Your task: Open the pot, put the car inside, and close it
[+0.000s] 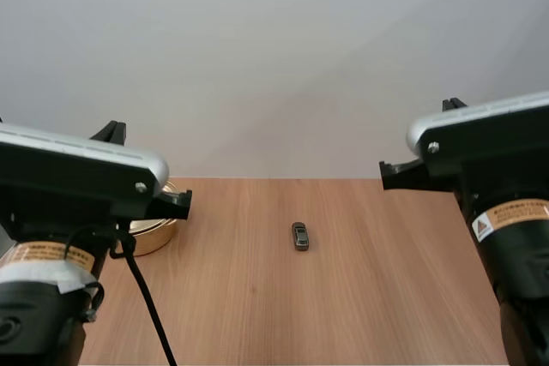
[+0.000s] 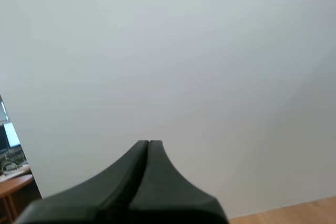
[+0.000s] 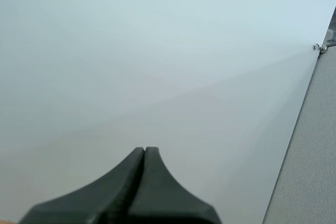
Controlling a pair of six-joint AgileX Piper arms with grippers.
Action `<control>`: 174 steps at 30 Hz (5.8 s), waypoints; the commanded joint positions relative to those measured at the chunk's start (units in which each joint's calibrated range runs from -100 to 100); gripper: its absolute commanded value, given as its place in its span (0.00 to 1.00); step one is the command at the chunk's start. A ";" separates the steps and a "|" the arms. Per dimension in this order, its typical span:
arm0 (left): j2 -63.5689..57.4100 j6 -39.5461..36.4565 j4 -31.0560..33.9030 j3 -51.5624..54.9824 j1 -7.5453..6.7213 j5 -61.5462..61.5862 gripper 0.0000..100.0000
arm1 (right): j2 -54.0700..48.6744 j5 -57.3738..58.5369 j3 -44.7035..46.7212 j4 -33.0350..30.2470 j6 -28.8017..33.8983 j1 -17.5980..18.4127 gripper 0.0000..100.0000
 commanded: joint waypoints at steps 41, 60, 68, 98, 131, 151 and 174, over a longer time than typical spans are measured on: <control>59.02 -3.10 23.04 -38.63 -0.02 86.86 0.66 | 35.13 90.03 -43.95 21.72 -2.73 0.01 0.00; 59.20 -2.18 17.79 -38.63 -0.02 71.41 1.00 | 35.13 90.03 -43.95 21.72 -3.77 0.01 0.00; 59.36 -5.65 6.89 -38.63 -0.02 60.55 1.00 | 35.13 90.60 -43.95 21.72 -3.75 0.01 0.00; 74.24 3.98 -6.72 -38.63 7.51 47.73 0.94 | 35.13 90.44 -43.95 21.72 -3.75 0.01 0.00; 94.46 6.79 -4.70 -39.36 7.59 24.07 0.94 | 35.13 97.56 -43.95 21.72 -3.75 0.01 0.00; 96.18 5.28 -5.07 -42.05 9.65 25.59 0.08 | 35.13 95.04 -43.95 21.72 -3.75 0.01 0.00; 87.22 4.20 -9.36 -51.24 9.65 38.59 0.00 | 35.13 92.95 -43.95 21.72 -3.75 0.01 0.00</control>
